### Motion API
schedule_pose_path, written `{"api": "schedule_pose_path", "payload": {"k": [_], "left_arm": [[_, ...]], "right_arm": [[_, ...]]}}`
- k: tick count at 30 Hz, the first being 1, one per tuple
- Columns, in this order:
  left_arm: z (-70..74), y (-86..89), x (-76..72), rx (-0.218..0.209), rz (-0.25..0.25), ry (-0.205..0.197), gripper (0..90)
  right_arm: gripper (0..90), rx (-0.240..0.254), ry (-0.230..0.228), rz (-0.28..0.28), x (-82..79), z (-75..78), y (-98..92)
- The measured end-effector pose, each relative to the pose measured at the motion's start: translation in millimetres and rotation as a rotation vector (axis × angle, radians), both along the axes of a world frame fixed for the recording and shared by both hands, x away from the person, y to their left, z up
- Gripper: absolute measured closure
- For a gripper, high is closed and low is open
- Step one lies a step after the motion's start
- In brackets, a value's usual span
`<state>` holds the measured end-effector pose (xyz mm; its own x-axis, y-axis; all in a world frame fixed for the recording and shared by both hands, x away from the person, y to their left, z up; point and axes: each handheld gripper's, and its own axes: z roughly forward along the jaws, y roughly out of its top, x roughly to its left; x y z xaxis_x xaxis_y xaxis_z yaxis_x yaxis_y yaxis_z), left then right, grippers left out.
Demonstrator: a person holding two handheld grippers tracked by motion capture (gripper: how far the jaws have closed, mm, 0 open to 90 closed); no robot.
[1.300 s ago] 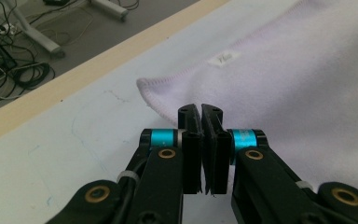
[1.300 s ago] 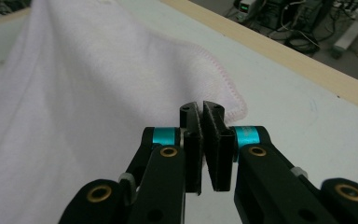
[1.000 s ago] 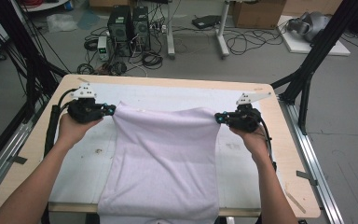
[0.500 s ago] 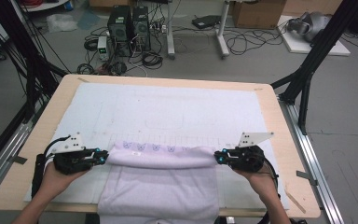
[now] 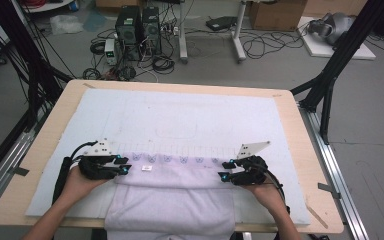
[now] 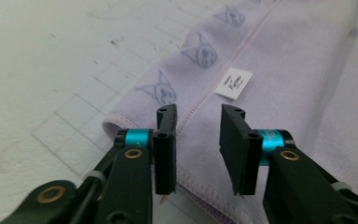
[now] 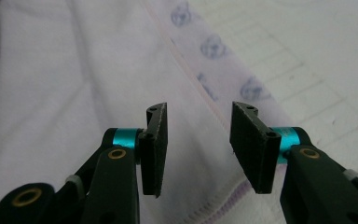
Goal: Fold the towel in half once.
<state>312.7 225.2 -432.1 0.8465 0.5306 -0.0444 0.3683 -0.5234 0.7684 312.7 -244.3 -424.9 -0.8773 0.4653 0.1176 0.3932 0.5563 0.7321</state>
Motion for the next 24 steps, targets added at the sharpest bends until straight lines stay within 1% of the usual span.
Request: {"api": "schedule_pose_path", "payload": {"k": [2, 3, 4, 5, 6, 7, 8, 10, 12, 13, 15, 17, 19, 22, 24], "left_arm": [[-7.8, -0.8, 1.7, 0.023, 0.000, 0.019, 67.4], [-9.8, -0.2, 1.2, 0.007, 0.003, 0.014, 67.8], [-10.3, -0.1, 0.5, 0.002, 0.009, 0.015, 68.7], [-10.0, -0.2, 0.1, 0.010, 0.010, 0.005, 70.2], [-10.0, -1.2, -1.1, 0.008, 0.015, 0.004, 73.7], [-9.5, -1.6, -1.8, 0.019, 0.006, -0.001, 79.1], [-9.1, -3.1, -2.9, 0.025, 0.008, -0.012, 84.7], [-7.8, -4.0, -3.2, 0.031, 0.008, -0.016, 87.4], [-5.9, -3.2, -3.9, 0.024, 0.013, -0.017, 88.0], [-3.8, -2.0, -4.4, 0.019, 0.015, -0.021, 87.9], [1.8, 0.2, -6.0, -0.005, 0.023, -0.035, 87.9], [9.8, 2.2, -7.3, -0.022, 0.030, -0.054, 87.8], [17.7, 4.0, -8.0, -0.035, 0.035, -0.071, 87.7], [24.5, 6.7, -9.6, -0.048, 0.038, -0.081, 87.8], [27.5, 9.0, -13.5, -0.060, 0.033, -0.084, 87.8]], "right_arm": [[56.5, -0.038, 0.006, -0.021, 0.5, -6.9, -1.0], [57.3, -0.049, 0.000, -0.027, 0.8, -10.2, -1.5], [59.0, -0.048, -0.002, -0.032, 0.4, -12.7, -1.7], [61.4, -0.051, -0.022, -0.029, -0.6, -14.4, -1.0], [64.1, -0.064, -0.041, -0.026, -2.3, -14.7, 0.6], [69.0, -0.076, -0.043, -0.017, -3.7, -14.1, 2.3], [74.7, -0.079, -0.051, -0.005, -4.2, -13.9, 3.8], [82.7, -0.081, -0.050, 0.013, -5.5, -13.0, 5.2], [85.9, -0.067, -0.040, 0.015, -4.9, -11.4, 3.2], [86.2, -0.049, -0.027, 0.017, -5.0, -9.7, 1.4], [86.2, -0.015, -0.040, 0.012, -5.8, -4.6, -2.4], [86.2, 0.009, -0.050, 0.007, -6.9, 1.8, -5.0], [86.2, 0.018, -0.064, 0.004, -7.6, 7.2, -5.8], [86.2, 0.035, -0.080, 0.005, -9.0, 13.2, -6.4], [86.2, 0.055, -0.092, 0.007, -12.1, 17.3, -7.1]]}}
